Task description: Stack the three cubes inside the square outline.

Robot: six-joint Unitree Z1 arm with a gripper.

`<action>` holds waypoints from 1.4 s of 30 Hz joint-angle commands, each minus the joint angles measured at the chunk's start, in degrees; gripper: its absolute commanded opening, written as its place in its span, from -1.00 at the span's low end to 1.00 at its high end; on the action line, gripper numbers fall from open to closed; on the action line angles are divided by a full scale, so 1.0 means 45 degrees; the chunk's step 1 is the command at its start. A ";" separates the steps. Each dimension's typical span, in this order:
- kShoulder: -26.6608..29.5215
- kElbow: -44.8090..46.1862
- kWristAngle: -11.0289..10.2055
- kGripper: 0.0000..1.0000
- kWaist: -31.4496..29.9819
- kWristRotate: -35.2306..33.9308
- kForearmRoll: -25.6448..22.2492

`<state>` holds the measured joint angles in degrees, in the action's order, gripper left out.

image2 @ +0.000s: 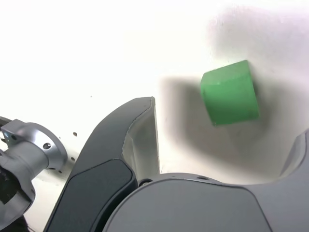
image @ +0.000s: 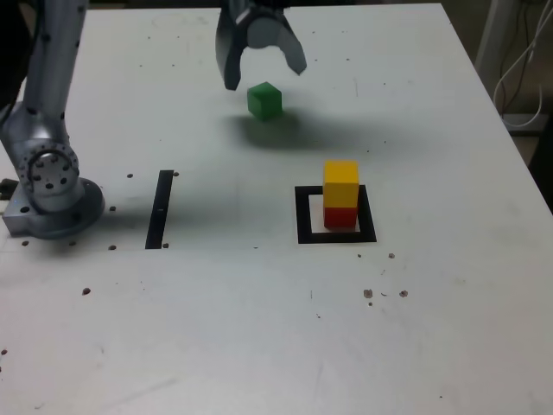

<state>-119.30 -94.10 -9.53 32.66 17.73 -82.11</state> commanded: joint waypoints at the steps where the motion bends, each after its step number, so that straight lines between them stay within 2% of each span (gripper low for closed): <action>1: -0.0530 -0.0198 0.0044 0.98 0.0134 0.0165 0.0154; 5: -0.1230 -0.0389 -0.0001 0.98 0.0220 0.0556 0.0409; 9: -0.1431 -0.0460 -0.0089 0.97 0.0323 0.0882 0.0645; 19: -0.1561 -0.0331 0.0155 0.69 0.0670 0.1411 0.0714; 27: -0.1121 0.0867 0.0218 0.61 0.0543 0.1535 0.1782; 30: -0.0976 0.1213 0.0176 0.48 0.0403 0.1620 0.2229; 34: -0.0897 0.1432 0.0071 0.18 0.0252 0.1646 0.2690; 38: -0.0854 0.1385 -0.0034 -0.14 0.0222 0.1652 0.2840; 42: -0.0868 0.1262 -0.0098 -0.32 0.0222 0.1744 0.2929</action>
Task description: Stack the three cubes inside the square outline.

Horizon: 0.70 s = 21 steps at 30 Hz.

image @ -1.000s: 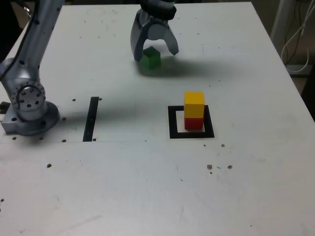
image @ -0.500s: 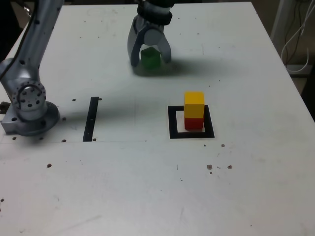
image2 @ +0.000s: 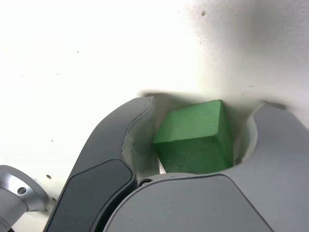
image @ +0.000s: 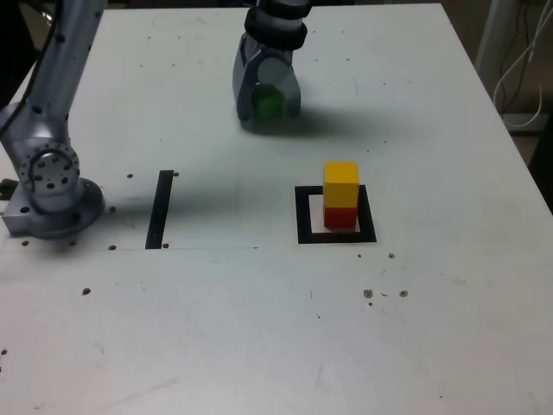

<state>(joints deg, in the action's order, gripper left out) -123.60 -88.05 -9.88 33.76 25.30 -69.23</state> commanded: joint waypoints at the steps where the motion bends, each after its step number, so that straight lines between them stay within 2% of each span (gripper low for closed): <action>1: 0.0065 -0.0103 -0.0023 -0.35 -0.0023 0.0107 0.0119; 11: -0.0148 -0.0100 -0.0024 -0.63 -0.0023 0.0529 0.0665; 21: 0.0185 -0.0183 0.0171 -0.68 -0.0111 0.0736 0.0440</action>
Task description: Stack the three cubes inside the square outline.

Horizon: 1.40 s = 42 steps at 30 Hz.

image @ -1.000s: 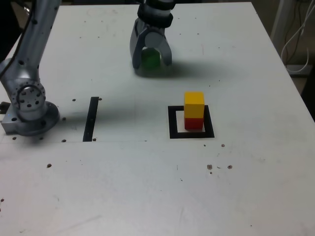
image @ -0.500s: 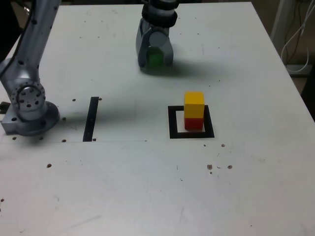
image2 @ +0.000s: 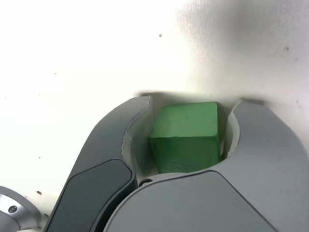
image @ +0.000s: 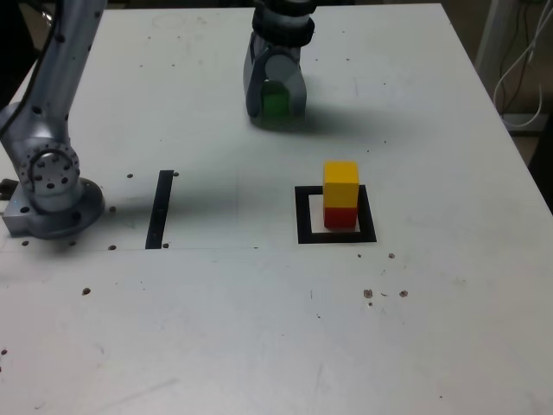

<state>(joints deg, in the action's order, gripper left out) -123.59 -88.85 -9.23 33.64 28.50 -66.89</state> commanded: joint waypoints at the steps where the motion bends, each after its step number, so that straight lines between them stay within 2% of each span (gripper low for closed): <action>1: 0.0395 0.0012 0.0069 -0.71 -0.0167 0.0023 -0.0155; 5: 0.1373 0.0079 0.0287 -0.83 -0.0678 -0.0120 -0.0369; 10: 0.2383 -0.0317 0.0861 -0.88 -0.1816 -0.0601 -0.1260; 14: 0.2529 -0.1113 0.1193 -0.88 -0.3014 -0.1314 -0.2400; 19: 0.2433 -0.2589 0.1228 -0.88 -0.4693 -0.2386 -0.3885; 23: 0.2249 -0.3464 0.1415 -0.88 -0.5734 -0.3046 -0.4617; 27: 0.2125 -0.3861 0.1692 -0.88 -0.6535 -0.3668 -0.4971; 32: 0.2004 -0.4118 0.1817 -0.88 -0.7379 -0.4279 -0.5145; 42: 0.1430 -0.4226 0.1620 -0.87 -0.8476 -0.4848 -0.5104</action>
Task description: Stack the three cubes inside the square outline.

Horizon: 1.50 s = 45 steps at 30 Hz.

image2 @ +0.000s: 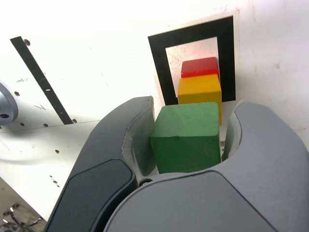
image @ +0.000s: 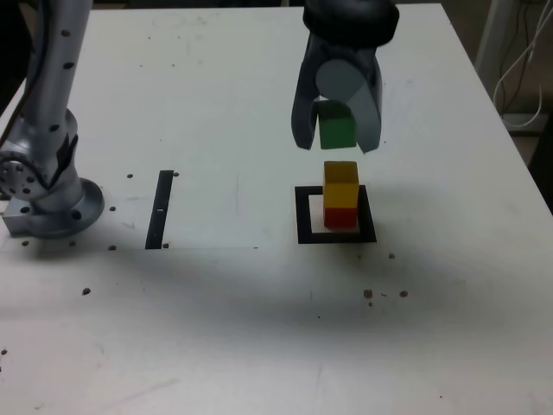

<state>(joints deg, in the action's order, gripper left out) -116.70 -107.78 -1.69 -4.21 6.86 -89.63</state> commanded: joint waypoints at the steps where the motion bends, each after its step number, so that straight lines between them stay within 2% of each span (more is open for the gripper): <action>1: -0.0123 -0.0019 -0.0090 -0.87 -0.0114 -0.0064 -0.0035; 18: -0.0456 0.0367 -0.0149 -0.79 -0.0415 -0.0275 0.0210; 35: -0.0861 0.0525 -0.0182 -0.61 -0.0509 -0.0282 0.0601; 39: -0.0917 0.0625 -0.0096 -0.38 -0.0509 -0.0282 0.0623; 45: -0.0996 0.0844 0.0149 0.36 -0.0572 -0.0230 0.0866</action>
<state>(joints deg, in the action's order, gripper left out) -120.66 -104.32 -1.26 -6.45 5.72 -86.22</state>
